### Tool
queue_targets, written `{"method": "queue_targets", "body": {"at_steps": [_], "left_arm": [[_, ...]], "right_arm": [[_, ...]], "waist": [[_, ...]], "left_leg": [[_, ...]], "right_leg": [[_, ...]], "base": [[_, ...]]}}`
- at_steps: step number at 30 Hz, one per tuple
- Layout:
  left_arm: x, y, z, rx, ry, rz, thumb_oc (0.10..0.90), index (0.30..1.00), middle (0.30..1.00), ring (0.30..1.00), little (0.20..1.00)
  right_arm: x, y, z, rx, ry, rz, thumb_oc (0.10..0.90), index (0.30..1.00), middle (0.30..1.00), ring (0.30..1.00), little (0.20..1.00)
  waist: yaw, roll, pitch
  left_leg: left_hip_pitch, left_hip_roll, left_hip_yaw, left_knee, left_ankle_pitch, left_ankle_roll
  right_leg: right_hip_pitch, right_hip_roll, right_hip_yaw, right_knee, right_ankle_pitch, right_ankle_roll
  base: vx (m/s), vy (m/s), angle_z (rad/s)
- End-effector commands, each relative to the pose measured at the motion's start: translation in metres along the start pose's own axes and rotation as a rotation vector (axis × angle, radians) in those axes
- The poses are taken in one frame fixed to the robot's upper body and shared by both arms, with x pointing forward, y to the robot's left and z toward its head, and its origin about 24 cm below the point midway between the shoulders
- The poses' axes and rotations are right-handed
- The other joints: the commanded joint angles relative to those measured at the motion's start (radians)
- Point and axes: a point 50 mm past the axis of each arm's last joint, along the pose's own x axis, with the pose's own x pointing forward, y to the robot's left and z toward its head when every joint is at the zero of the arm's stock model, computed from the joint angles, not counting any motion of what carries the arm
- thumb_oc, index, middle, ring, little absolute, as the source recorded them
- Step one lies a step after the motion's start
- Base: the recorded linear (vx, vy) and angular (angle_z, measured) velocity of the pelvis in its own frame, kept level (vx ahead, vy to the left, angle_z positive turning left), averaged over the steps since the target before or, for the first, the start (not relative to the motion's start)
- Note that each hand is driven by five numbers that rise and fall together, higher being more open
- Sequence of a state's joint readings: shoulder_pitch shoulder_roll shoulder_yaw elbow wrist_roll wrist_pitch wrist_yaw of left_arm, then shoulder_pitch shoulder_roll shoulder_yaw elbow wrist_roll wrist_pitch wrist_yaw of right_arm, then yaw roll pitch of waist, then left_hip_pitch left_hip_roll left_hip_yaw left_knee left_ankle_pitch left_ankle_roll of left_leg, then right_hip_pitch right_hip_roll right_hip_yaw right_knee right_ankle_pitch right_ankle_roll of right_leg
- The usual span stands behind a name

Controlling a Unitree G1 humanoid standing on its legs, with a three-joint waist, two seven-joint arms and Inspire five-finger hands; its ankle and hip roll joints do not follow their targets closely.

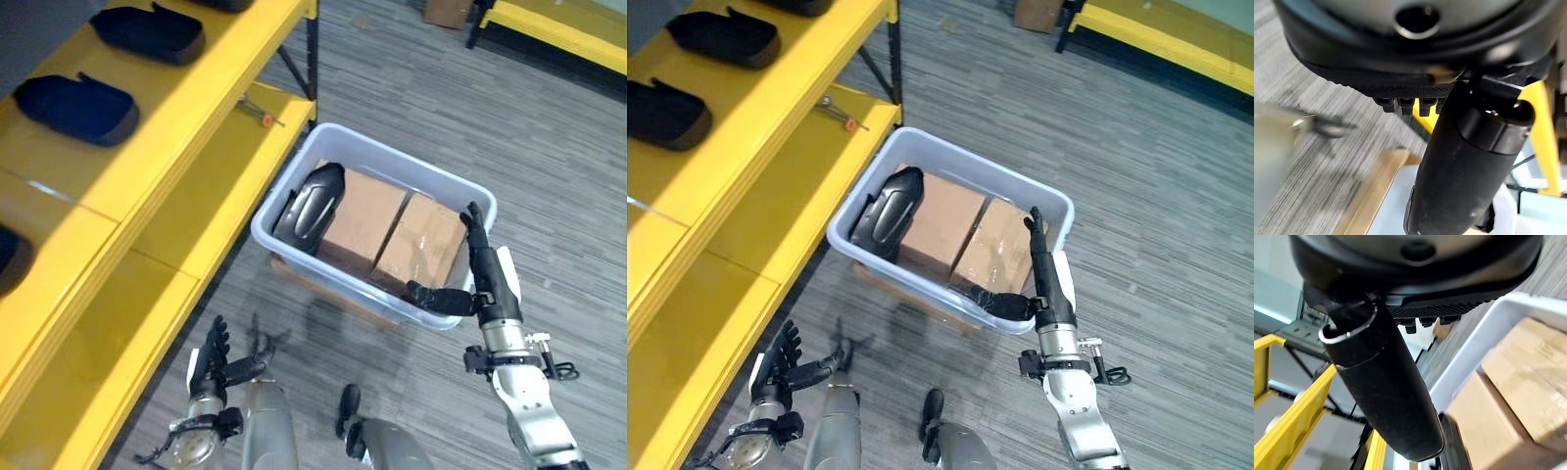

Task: Move parts from the plastic box to the shelf.

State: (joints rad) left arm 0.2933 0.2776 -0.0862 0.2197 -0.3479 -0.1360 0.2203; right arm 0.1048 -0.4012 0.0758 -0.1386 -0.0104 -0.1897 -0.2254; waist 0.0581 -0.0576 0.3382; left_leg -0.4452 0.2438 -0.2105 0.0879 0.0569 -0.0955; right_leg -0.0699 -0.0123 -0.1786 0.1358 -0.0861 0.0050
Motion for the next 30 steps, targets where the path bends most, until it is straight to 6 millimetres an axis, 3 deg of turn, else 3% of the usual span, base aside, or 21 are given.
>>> {"method": "queue_targets", "body": {"at_steps": [1,2,9,15,26,28,30], "left_arm": [[-0.004,0.017,0.039,0.048,-0.212,0.021,0.900,1.000,1.000,1.000,1.000],[0.001,0.020,0.048,0.071,-0.245,0.013,0.900,1.000,1.000,1.000,1.000],[0.001,0.031,0.055,0.105,-0.266,0.037,0.900,1.000,1.000,1.000,1.000],[0.003,0.030,0.060,0.125,-0.283,0.020,0.900,1.000,1.000,1.000,1.000],[0.011,0.010,0.081,0.127,-0.365,-0.039,0.900,1.000,1.000,1.000,1.000],[0.012,0.005,0.087,0.116,-0.390,-0.059,0.900,1.000,1.000,1.000,1.000],[0.014,0.002,0.095,0.107,-0.422,-0.074,0.900,1.000,1.000,1.000,1.000]], "right_arm": [[0.019,-0.007,0.051,0.017,-0.294,-0.009,0.900,1.000,1.000,1.000,1.000],[0.016,-0.002,0.051,0.052,-0.284,0.002,0.900,1.000,1.000,1.000,1.000],[0.017,0.003,0.055,0.054,-0.300,0.019,0.900,1.000,1.000,1.000,1.000],[0.024,0.003,0.067,0.003,-0.367,0.021,0.900,1.000,1.000,1.000,1.000],[0.070,0.015,0.121,-0.115,-0.606,-0.008,0.900,1.000,1.000,1.000,1.000],[0.087,0.009,0.131,-0.221,-0.638,-0.029,0.900,1.000,1.000,1.000,1.000],[0.105,-0.013,0.152,-0.442,-0.711,-0.045,0.900,1.000,1.000,1.000,1.000]], "waist": [[0.038,0.009,-0.080],[0.027,-0.009,-0.081],[0.025,-0.033,-0.065],[0.023,-0.042,-0.045],[0.064,-0.048,0.062],[0.081,-0.048,0.092],[0.098,-0.049,0.139]], "left_leg": [[0.161,0.019,-0.013,-0.033,0.071,-0.043],[0.177,-0.032,0.057,0.025,0.011,-0.020],[0.108,-0.085,0.135,0.157,-0.084,0.013],[0.046,-0.094,0.138,0.195,-0.098,0.021],[-0.041,-0.095,0.114,0.196,-0.074,0.013],[-0.060,-0.094,0.106,0.194,-0.065,0.008],[-0.076,-0.090,0.099,0.187,-0.054,-0.004]], "right_leg": [[0.003,-0.182,0.066,-0.016,0.015,0.141],[0.011,-0.248,0.067,-0.022,0.052,0.175],[-0.008,-0.339,0.041,-0.081,0.137,0.214],[-0.043,-0.348,0.029,-0.087,0.162,0.221],[-0.132,-0.341,0.011,-0.058,0.159,0.209],[-0.154,-0.342,0.004,-0.044,0.152,0.204],[-0.180,-0.339,0.003,-0.019,0.136,0.200]], "base": [[0.44,0.835,-1.55],[0.27,0.578,-1.62],[0.03,0.188,-0.50],[-0.03,0.046,-0.10],[-0.05,-0.018,0.04],[-0.07,-0.069,0.17],[-0.08,-0.098,0.13]]}}
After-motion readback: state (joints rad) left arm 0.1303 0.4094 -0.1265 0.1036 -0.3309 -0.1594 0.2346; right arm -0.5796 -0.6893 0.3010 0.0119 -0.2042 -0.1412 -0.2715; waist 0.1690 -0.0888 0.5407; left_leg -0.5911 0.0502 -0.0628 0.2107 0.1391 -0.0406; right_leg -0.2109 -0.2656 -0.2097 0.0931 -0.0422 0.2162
